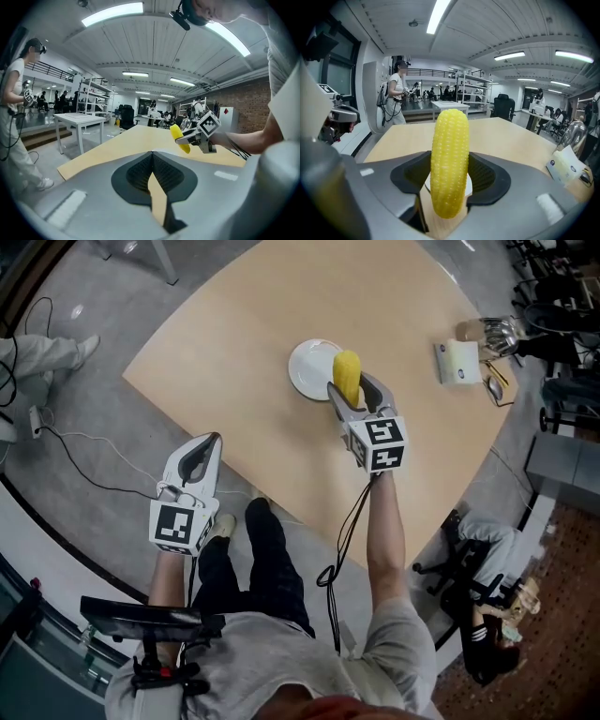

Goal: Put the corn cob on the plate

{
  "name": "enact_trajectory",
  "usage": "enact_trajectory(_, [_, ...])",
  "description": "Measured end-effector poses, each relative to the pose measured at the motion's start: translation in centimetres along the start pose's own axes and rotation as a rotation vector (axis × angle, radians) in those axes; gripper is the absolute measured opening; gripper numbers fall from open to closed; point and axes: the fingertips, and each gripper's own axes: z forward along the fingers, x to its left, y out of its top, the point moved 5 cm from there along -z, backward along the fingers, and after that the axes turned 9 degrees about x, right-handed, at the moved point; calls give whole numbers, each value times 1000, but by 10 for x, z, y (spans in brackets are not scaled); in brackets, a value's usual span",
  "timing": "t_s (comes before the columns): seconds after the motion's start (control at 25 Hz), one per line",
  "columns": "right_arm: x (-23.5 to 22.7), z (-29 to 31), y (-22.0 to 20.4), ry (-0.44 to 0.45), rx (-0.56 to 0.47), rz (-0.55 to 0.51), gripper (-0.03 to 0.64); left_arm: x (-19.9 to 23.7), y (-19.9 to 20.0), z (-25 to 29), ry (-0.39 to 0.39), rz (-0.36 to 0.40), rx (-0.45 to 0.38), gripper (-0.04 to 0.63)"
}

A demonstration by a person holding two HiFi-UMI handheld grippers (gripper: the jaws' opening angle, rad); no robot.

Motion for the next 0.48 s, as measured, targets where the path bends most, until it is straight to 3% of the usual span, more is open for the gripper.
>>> enact_trajectory(0.48, [-8,41,1,32,119,-18,250,3,-1,1,23,-21,-6,20])
